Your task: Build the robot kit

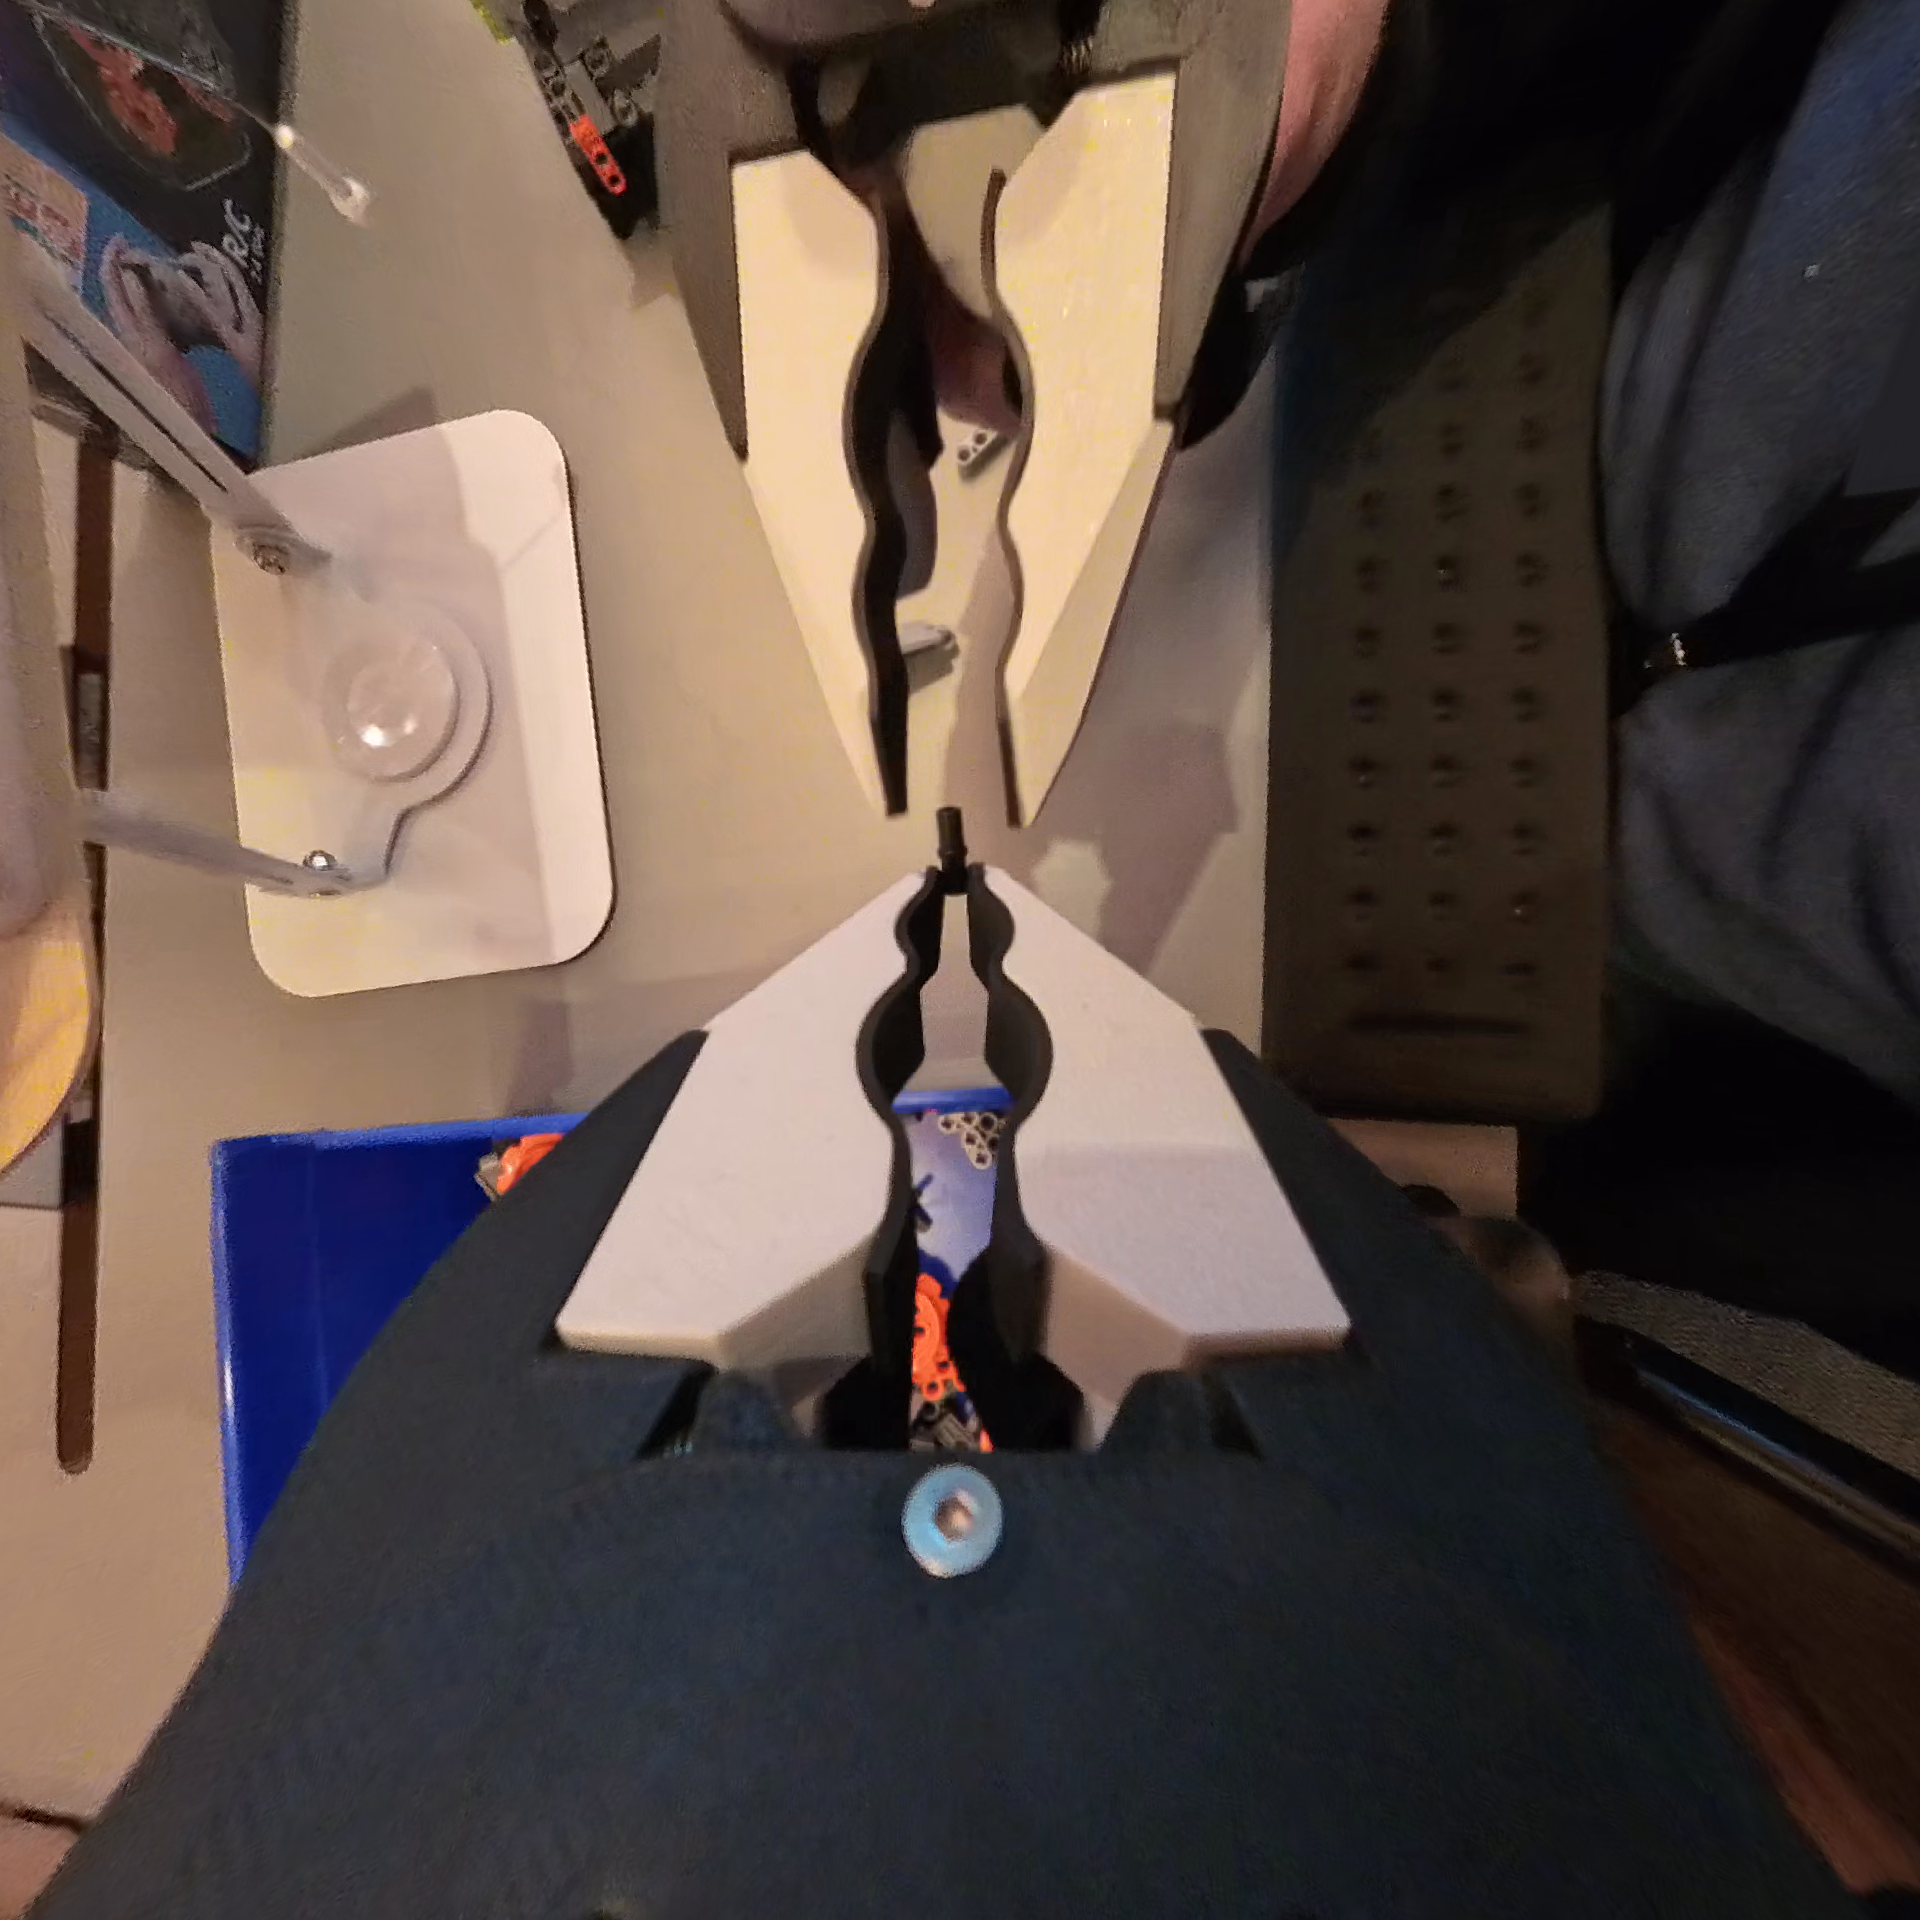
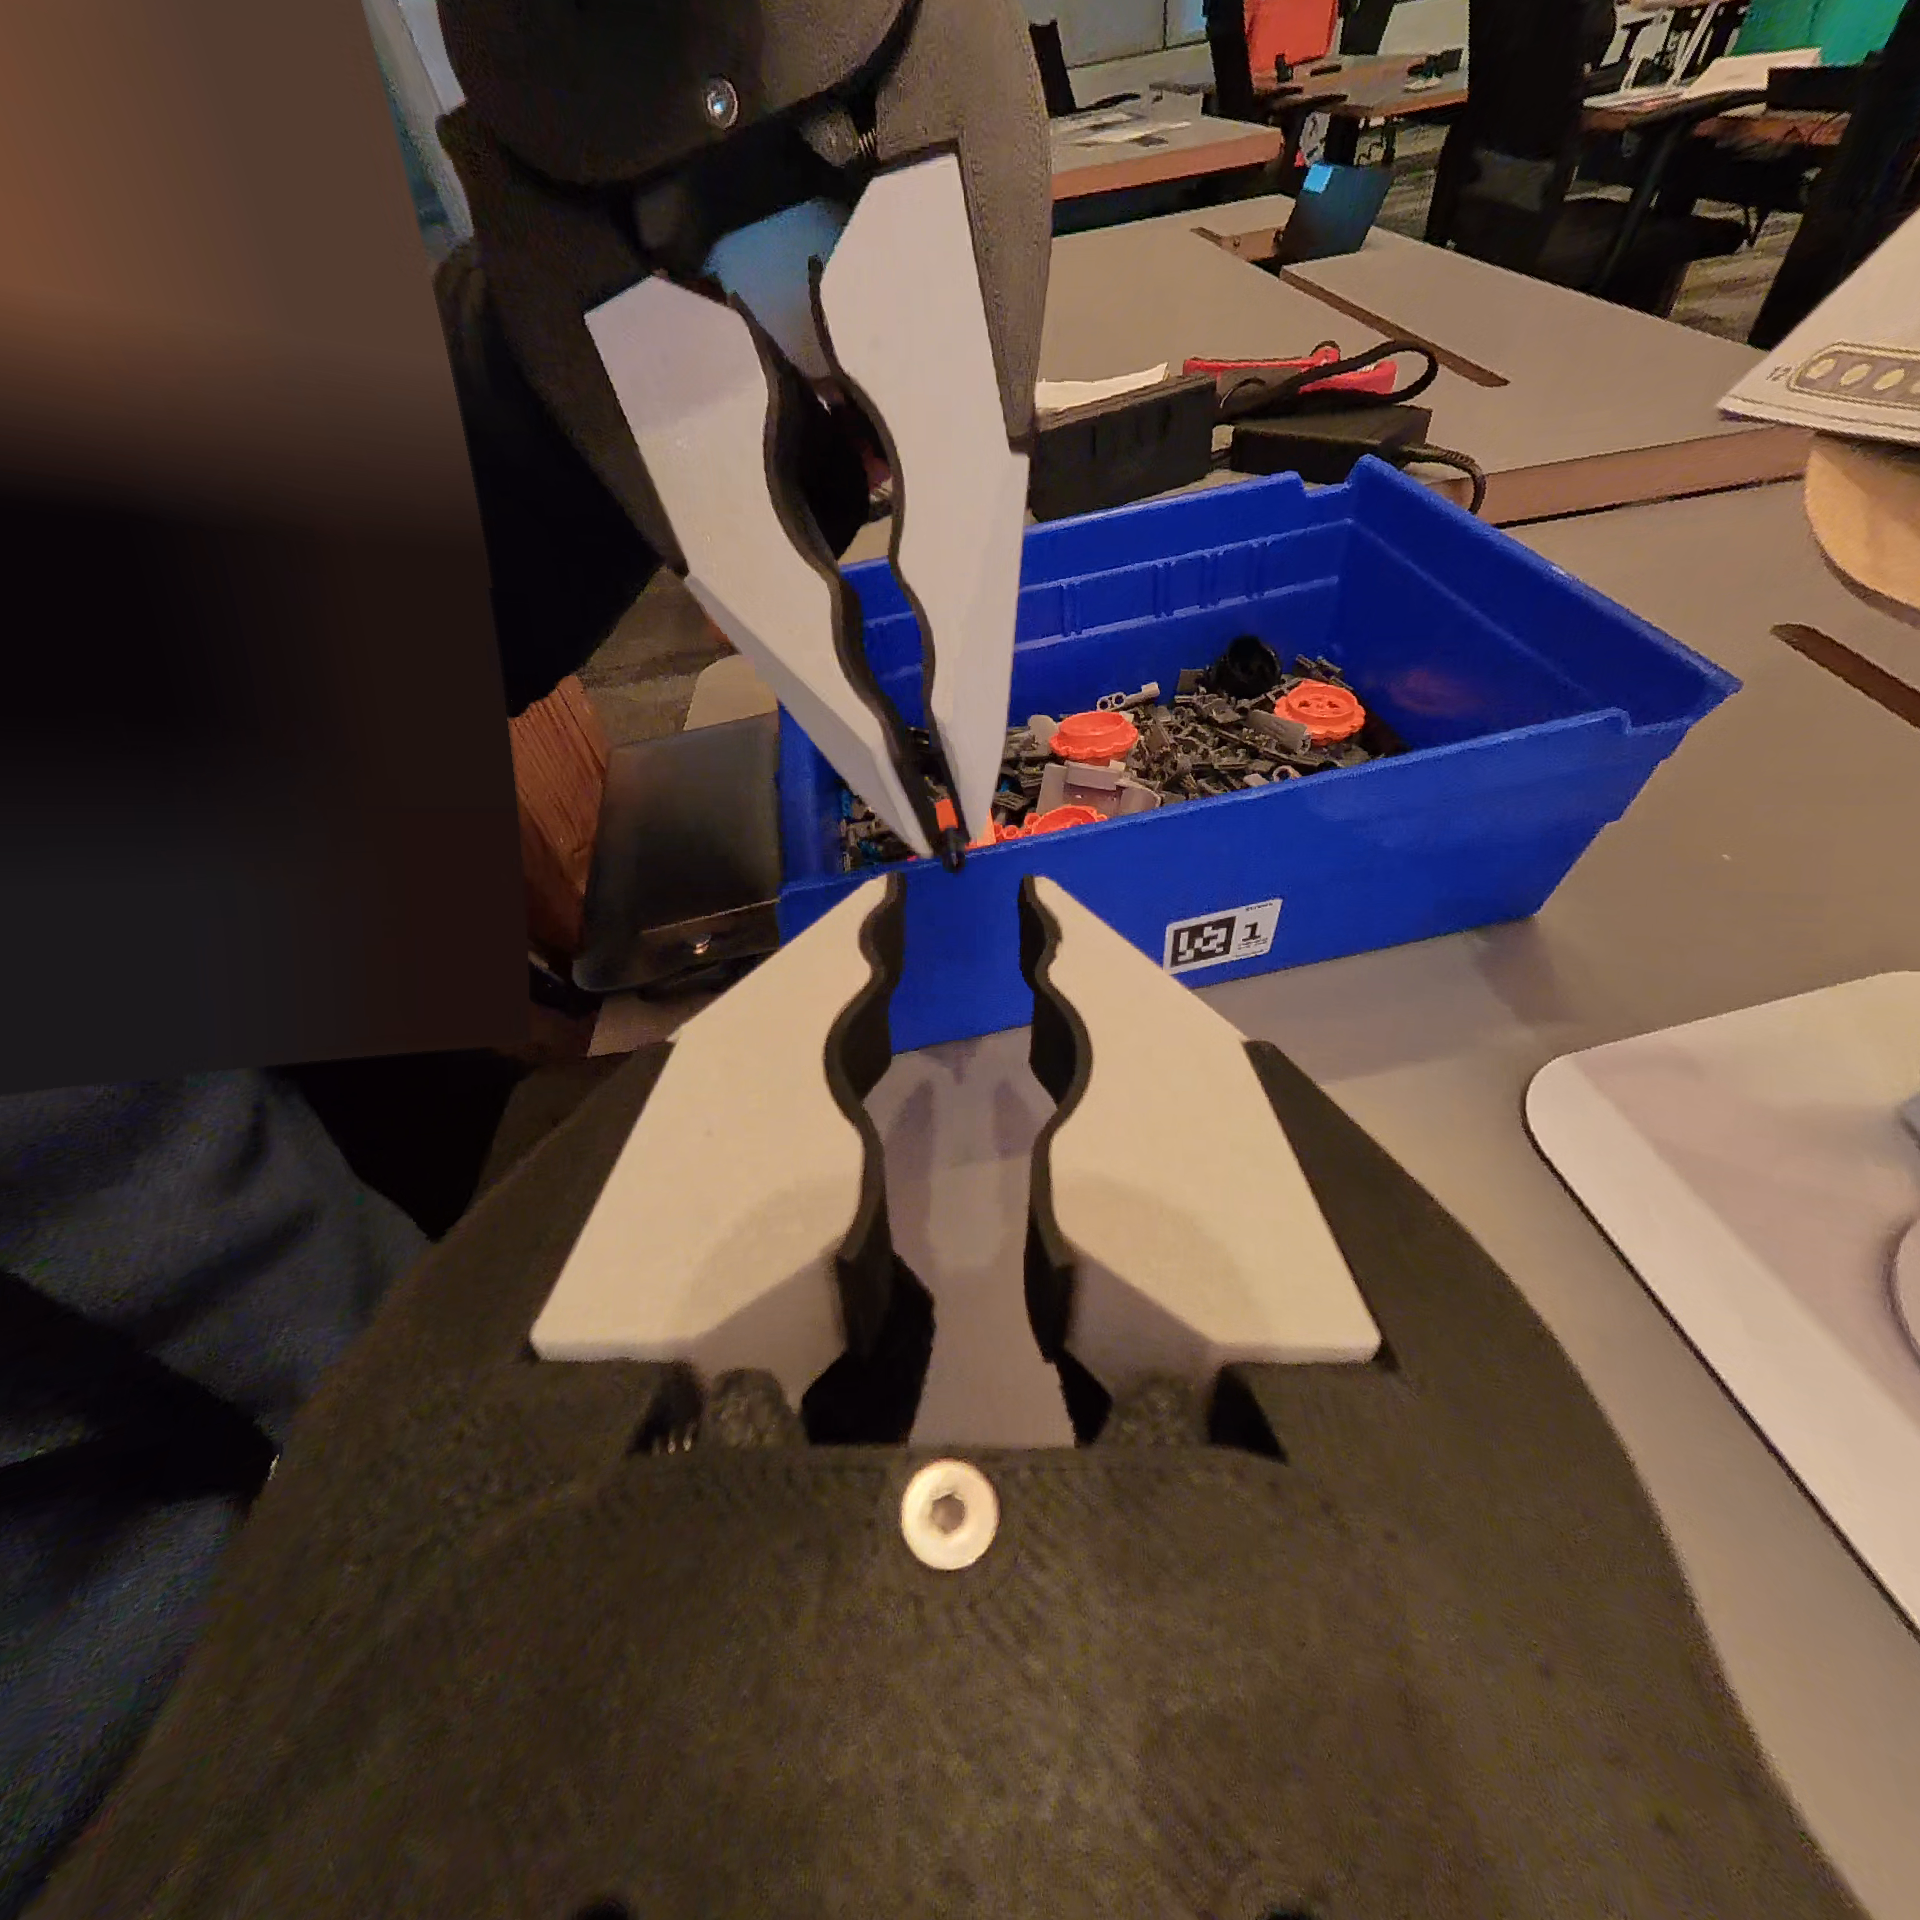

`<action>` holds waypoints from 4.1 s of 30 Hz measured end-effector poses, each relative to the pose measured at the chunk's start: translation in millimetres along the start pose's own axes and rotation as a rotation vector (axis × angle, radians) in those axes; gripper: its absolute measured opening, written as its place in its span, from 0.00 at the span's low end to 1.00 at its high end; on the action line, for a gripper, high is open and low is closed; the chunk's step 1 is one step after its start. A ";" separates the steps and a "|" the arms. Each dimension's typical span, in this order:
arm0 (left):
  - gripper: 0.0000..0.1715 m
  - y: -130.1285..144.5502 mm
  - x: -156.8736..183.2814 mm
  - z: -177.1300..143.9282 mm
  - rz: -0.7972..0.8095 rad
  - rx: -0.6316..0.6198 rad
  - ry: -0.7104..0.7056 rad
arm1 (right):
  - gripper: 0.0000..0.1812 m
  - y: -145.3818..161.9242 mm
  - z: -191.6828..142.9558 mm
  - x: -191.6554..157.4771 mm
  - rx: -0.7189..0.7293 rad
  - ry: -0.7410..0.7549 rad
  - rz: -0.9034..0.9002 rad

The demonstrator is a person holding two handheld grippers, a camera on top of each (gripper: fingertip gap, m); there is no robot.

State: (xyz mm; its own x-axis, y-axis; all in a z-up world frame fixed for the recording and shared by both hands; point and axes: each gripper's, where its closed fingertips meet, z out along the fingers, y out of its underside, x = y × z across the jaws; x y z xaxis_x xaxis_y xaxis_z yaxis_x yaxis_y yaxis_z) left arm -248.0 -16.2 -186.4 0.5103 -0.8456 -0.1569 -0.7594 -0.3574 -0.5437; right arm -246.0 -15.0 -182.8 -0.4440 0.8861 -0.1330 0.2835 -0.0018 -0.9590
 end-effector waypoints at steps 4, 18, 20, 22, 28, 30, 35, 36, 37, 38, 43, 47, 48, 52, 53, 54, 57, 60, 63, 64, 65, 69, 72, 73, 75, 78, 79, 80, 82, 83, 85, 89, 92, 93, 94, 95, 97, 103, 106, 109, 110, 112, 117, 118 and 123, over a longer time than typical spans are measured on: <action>0.01 -1.0 1.0 9.4 -0.003 -0.008 0.014 | 0.03 2.9 1.9 0.1 -0.008 0.005 -0.003; 0.06 68.0 -18.7 -4.2 -0.126 -0.155 0.021 | 0.01 85.0 -73.4 39.7 -0.366 0.095 0.006; 0.08 89.8 -18.6 -4.7 -0.156 -0.218 0.055 | 0.01 110.3 -75.3 41.7 -0.461 0.083 0.035; 0.12 102.2 -17.7 -3.8 -0.197 -0.233 0.085 | 0.01 126.9 -72.7 41.7 -0.521 0.076 0.038; 0.17 123.9 -3.6 18.5 -0.243 -0.263 0.192 | 0.01 152.0 -69.8 41.0 -0.622 0.065 0.017; 0.12 125.5 0.7 24.1 -0.239 -0.254 0.223 | 0.05 153.7 -69.6 41.3 -0.623 0.062 0.029; 0.08 142.0 12.9 40.0 -0.236 -0.308 0.292 | 0.06 155.9 -69.1 42.9 -0.621 0.062 0.035; 0.08 143.7 16.9 43.6 -0.236 -0.316 0.313 | 0.07 155.8 -69.0 42.7 -0.617 0.057 0.042; 0.09 145.1 21.6 47.1 -0.234 -0.329 0.335 | 0.06 155.1 -68.9 42.5 -0.610 0.055 0.047; 0.09 145.0 25.2 51.2 -0.224 -0.333 0.348 | 0.06 154.0 -68.7 43.2 -0.602 0.058 0.045; 0.11 152.5 28.3 63.4 -0.219 -0.403 0.340 | 0.06 151.2 -67.9 42.2 -0.583 0.051 0.044; 0.07 152.9 27.2 64.5 -0.228 -0.414 0.330 | 0.06 149.5 -67.2 40.8 -0.574 0.046 0.039; 0.06 152.4 27.9 65.3 -0.226 -0.411 0.332 | 0.06 149.1 -67.3 40.7 -0.572 0.045 0.038; 0.04 150.7 28.2 66.9 -0.233 -0.406 0.330 | 0.05 147.4 -68.1 40.9 -0.562 0.047 0.038; 0.03 150.7 28.2 66.7 -0.235 -0.407 0.329 | 0.05 146.9 -68.3 41.0 -0.560 0.047 0.037; 0.03 150.5 28.1 66.7 -0.238 -0.403 0.331 | 0.05 146.5 -68.5 40.8 -0.557 0.046 0.037; 0.04 152.0 25.7 64.3 -0.246 -0.395 0.325 | 0.05 144.9 -68.5 40.4 -0.550 0.043 0.036; 0.03 150.4 22.6 58.2 -0.245 -0.379 0.314 | 0.06 139.1 -68.0 39.8 -0.527 0.043 0.030; 0.03 144.1 14.4 43.6 -0.249 -0.340 0.276 | 0.08 119.7 -65.0 37.0 -0.455 0.046 0.017; 0.03 139.9 10.4 36.6 -0.250 -0.317 0.257 | 0.08 109.1 -63.0 35.7 -0.418 0.051 0.008; 0.03 135.1 3.6 28.9 -0.249 -0.293 0.220 | 0.08 96.0 -60.3 33.1 -0.373 0.052 -0.001; 0.03 99.8 -17.8 -5.2 -0.198 -0.169 0.065 | 0.11 38.3 -38.7 12.4 -0.161 -0.017 0.051; 0.03 69.7 -22.2 -22.7 -0.124 -0.119 -0.043 | 0.12 9.3 -14.7 6.0 -0.059 -0.038 0.103; 0.03 58.6 -21.5 -25.8 -0.102 -0.099 -0.068 | 0.11 1.1 -7.5 5.7 -0.025 -0.040 0.123; 0.03 38.1 -18.8 -27.7 -0.054 -0.065 -0.107 | 0.11 -7.5 6.1 4.5 0.000 -0.056 0.168; 0.00 15.1 -17.2 -25.0 0.004 -0.026 -0.158 | 0.12 -13.8 18.2 2.2 0.040 -0.112 0.256; 0.00 12.5 -17.9 -23.0 0.026 -0.035 -0.178 | 0.12 -15.0 19.0 3.7 0.058 -0.124 0.294; 0.00 10.0 -16.4 -20.1 0.041 -0.038 -0.179 | 0.12 -15.9 18.6 5.7 0.077 -0.133 0.323; 0.00 8.2 -14.9 -13.5 0.055 -0.043 -0.170 | 0.11 -15.9 17.5 6.5 0.099 -0.162 0.365; 0.00 8.4 -15.4 -10.5 0.060 -0.045 -0.169 | 0.09 -17.0 16.5 7.1 0.117 -0.172 0.379; 0.00 10.5 -18.5 -5.3 0.063 -0.058 -0.176 | 0.03 -14.5 15.0 10.6 0.118 -0.167 0.388; 0.00 7.4 -22.8 0.0 0.055 -0.039 -0.182 | 0.00 -11.7 10.2 15.5 0.119 -0.161 0.392; 0.00 8.9 -21.6 0.2 0.054 -0.041 -0.164 | 0.00 -7.2 3.4 15.9 0.092 -0.151 0.368; 0.00 11.4 -24.1 -1.8 0.051 -0.044 -0.176 | 0.00 -4.4 0.5 15.1 0.078 -0.151 0.358; 0.00 14.2 -21.7 -3.0 0.041 -0.040 -0.155 | 0.00 -0.4 -2.3 14.8 0.059 -0.147 0.348; 0.00 19.1 -20.1 -4.7 0.028 -0.042 -0.139 | 0.00 5.7 -5.2 14.9 0.031 -0.137 0.338; 0.00 33.8 -22.5 -9.5 -0.008 -0.069 -0.138 | 0.00 19.8 -11.9 15.6 -0.030 -0.121 0.308; 0.00 75.7 -26.9 -12.0 -0.101 -0.165 -0.074 | 0.00 49.4 -36.8 24.8 -0.150 -0.029 0.240; 0.00 85.4 -28.2 -14.1 -0.123 -0.191 -0.068 | 0.00 58.6 -46.2 21.9 -0.154 -0.029 0.236; 0.00 91.3 -28.3 -14.7 -0.147 -0.202 -0.055 | 0.00 66.1 -53.0 20.9 -0.149 -0.038 0.243; 0.00 94.1 -28.4 -14.0 -0.152 -0.210 -0.053 | 0.00 68.0 -55.0 22.2 -0.150 -0.032 0.250; 0.00 96.4 -27.1 -11.7 -0.152 -0.212 -0.043 | 0.00 68.1 -59.9 24.3 -0.141 -0.025 0.260; 0.00 95.7 -24.4 -4.5 -0.143 -0.214 -0.020 | 0.00 69.6 -76.9 25.4 -0.136 -0.017 0.269; 0.00 95.4 -23.3 -3.0 -0.142 -0.213 -0.012 | 0.01 72.1 -81.6 23.6 -0.150 -0.018 0.263; 0.00 94.7 -22.2 0.7 -0.149 -0.209 0.003 | 0.09 107.1 -103.5 -49.0 -0.348 -0.264 0.134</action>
State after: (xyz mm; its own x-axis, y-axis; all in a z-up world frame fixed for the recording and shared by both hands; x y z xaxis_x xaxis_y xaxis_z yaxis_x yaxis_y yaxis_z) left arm -330.9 -31.0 -234.9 0.6218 -0.7785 -0.0855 -0.7430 -0.5519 -0.3786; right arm -105.8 -10.7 -253.1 -0.5729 0.7398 -0.3527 0.6020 0.0878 -0.7937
